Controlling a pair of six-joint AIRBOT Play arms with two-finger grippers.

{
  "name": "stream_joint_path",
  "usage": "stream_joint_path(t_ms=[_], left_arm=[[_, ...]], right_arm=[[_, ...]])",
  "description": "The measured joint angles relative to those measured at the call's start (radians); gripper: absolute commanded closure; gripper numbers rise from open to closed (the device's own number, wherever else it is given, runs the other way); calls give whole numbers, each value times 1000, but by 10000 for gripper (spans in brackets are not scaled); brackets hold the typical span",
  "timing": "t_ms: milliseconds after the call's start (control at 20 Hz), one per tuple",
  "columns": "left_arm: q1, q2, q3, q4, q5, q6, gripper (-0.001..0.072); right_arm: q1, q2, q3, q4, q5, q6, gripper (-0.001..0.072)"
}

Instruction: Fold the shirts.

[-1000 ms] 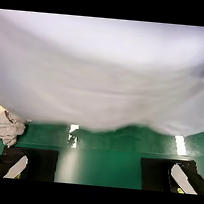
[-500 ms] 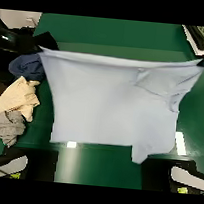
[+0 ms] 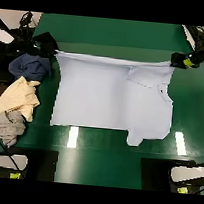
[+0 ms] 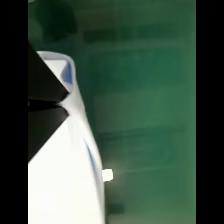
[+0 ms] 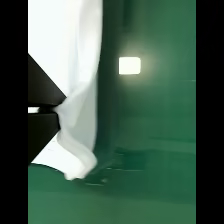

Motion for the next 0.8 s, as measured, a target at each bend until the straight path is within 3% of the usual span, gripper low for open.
stream_joint_path(t_ms=[200, 400, 800], left_arm=[[0, -15, -2, -6, 33, 69, 685], [1, -19, -29, 39, -77, 109, 685], [1, -21, -188, 92, -182, 127, 684]], right_arm=[[3, -16, -2, -7, -85, 3, 699], [11, -13, -27, -24, -14, -15, 699], [8, 112, -340, -56, 5, -20, 695]])
